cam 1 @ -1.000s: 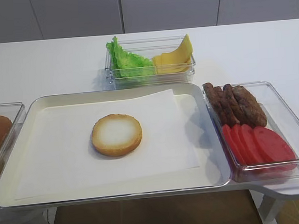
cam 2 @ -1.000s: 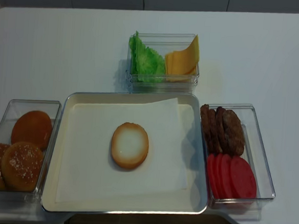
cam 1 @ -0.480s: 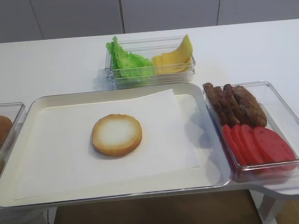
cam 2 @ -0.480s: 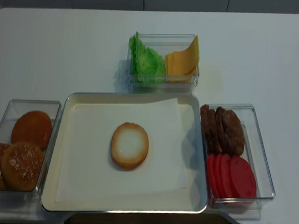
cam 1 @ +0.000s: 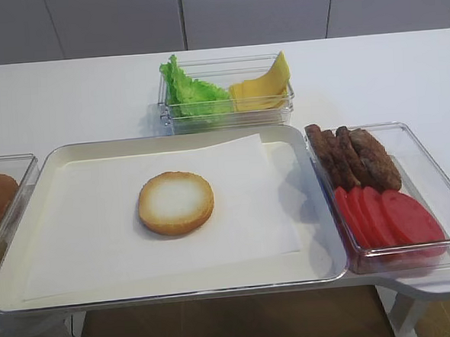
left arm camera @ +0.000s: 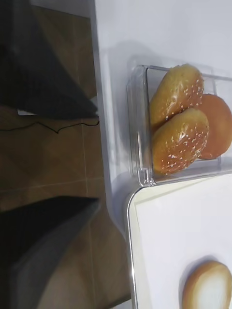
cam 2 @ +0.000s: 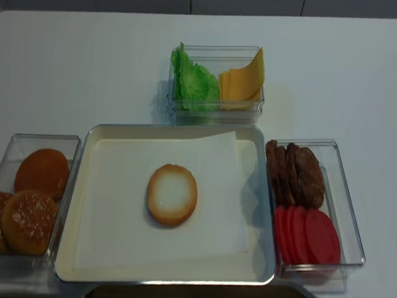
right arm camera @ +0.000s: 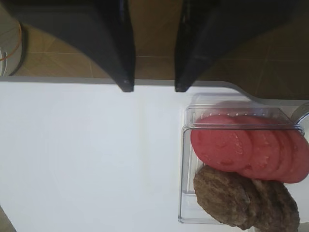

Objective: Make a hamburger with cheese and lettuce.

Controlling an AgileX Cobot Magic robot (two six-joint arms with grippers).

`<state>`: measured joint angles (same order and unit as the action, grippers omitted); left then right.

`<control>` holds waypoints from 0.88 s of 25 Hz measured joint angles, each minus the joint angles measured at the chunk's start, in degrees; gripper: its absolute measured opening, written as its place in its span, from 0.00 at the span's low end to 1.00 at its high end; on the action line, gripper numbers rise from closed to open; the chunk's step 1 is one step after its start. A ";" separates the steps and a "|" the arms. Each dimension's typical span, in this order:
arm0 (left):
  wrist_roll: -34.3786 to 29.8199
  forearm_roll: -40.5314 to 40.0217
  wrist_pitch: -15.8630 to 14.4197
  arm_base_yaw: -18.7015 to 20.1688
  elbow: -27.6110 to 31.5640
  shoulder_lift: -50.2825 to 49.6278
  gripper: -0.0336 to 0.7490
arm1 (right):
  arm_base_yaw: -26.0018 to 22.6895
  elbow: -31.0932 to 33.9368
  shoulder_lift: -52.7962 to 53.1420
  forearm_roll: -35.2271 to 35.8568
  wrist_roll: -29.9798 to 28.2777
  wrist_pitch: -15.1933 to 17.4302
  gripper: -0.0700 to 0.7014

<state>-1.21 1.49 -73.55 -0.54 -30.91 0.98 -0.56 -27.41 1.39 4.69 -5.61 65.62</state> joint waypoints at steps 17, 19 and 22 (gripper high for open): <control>-0.24 2.11 5.82 0.00 2.70 0.00 0.53 | 0.00 0.00 0.00 0.00 0.00 0.00 0.37; -0.24 2.11 5.90 0.00 2.70 0.00 0.53 | 0.00 0.00 0.00 0.00 0.00 0.00 0.37; -0.24 2.11 5.96 0.00 2.70 0.00 0.52 | 0.00 0.00 0.00 0.00 0.00 0.00 0.37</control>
<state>-1.45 3.60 -67.59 -0.54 -28.20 0.98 -0.56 -27.41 1.39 4.69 -5.61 65.62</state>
